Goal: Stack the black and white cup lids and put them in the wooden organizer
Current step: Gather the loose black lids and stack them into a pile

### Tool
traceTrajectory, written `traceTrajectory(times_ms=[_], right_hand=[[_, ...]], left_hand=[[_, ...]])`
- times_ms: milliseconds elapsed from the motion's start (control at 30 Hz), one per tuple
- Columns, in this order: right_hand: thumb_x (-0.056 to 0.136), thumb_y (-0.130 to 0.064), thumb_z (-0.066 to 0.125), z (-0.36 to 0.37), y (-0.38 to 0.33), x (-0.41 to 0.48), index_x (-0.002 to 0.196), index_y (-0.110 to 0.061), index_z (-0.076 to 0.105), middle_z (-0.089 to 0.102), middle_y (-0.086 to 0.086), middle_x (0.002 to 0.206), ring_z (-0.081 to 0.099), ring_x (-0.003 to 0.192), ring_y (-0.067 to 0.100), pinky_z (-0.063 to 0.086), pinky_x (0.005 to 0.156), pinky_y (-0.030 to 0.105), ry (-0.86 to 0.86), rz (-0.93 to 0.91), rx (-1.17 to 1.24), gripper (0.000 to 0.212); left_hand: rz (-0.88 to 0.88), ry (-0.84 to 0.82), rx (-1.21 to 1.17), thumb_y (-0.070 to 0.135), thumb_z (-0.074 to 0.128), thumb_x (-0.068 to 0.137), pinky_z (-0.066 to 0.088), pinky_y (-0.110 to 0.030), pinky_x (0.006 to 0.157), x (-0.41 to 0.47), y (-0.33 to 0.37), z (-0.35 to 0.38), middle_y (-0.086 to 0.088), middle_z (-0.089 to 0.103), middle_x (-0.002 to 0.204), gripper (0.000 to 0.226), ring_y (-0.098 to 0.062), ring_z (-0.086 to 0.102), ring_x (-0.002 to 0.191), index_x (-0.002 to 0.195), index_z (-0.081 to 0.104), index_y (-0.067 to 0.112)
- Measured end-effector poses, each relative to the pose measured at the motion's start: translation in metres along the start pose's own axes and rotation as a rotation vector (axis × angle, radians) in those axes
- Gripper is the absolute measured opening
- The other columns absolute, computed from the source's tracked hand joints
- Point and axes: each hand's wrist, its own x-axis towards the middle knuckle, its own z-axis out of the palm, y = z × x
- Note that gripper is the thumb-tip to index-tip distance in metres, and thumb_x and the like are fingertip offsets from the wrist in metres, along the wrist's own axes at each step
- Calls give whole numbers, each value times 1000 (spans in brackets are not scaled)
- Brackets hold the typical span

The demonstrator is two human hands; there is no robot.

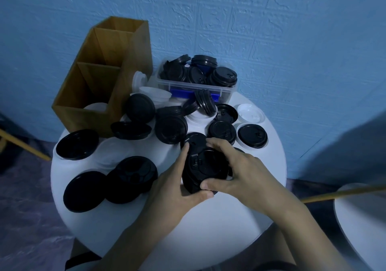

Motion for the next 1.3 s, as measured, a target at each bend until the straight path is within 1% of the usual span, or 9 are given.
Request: traceTrajectory(times_ms=[267,433,600,700,800,867,1000,1167,1300], right_hand=[[83,-36,82,-6,13,1,146,-48,43,55,-28,139,57,122,-5,46,109,27,-113,29,247,74],[93,-19,71,-25,17,16,136,-25,62,70,-14,126,64,119,2,49,106,28,-169,13,444,44],[98,-17,66,-45,20,59,106,-16,77,78,0,99,74,91,15,60,86,35,-184,2,307,14],[100,-13,62,-58,22,93,87,-18,75,75,1,80,69,70,15,58,64,36,121,18,378,19],[93,-28,64,-73,38,138,84,-26,74,73,-7,77,71,77,20,59,78,44,495,53,125,14],[94,-35,62,-75,46,161,95,-27,74,75,-7,90,70,93,26,53,87,40,593,108,-81,15],[93,-49,63,-69,58,191,129,-18,63,69,6,122,58,119,32,47,92,42,627,172,-187,47],[86,-58,67,-81,71,210,131,-15,58,62,11,129,53,124,31,46,97,43,663,217,-34,62],[83,-57,74,-87,60,218,142,-18,53,59,8,141,53,131,29,40,105,39,424,186,-30,74]], left_hand=[[2,-37,-48,30,87,77,47,-21,102,1,-2,1,28,60,132,99,9,56,122,146,26,63],[43,-22,-19,30,87,77,36,2,90,-3,-1,1,38,50,135,97,17,45,127,146,26,61],[61,-3,40,49,81,78,27,2,95,-4,2,1,56,35,131,91,25,33,129,142,20,70],[63,5,51,56,77,78,25,-3,99,-4,1,1,58,32,132,90,24,30,131,144,18,69],[65,7,65,56,76,78,24,1,97,-3,1,1,60,29,131,90,27,29,130,144,16,70],[70,5,76,54,77,78,23,5,95,-3,1,1,62,28,130,90,29,28,128,142,15,72],[78,13,86,58,76,76,25,-7,105,-3,-1,1,57,29,135,92,22,29,133,141,13,74],[47,-9,54,66,71,71,37,-38,117,-2,2,-1,43,38,143,93,7,37,139,145,15,70],[64,-14,58,60,75,77,34,-37,118,-3,1,-2,44,36,143,92,10,33,140,146,13,69]])
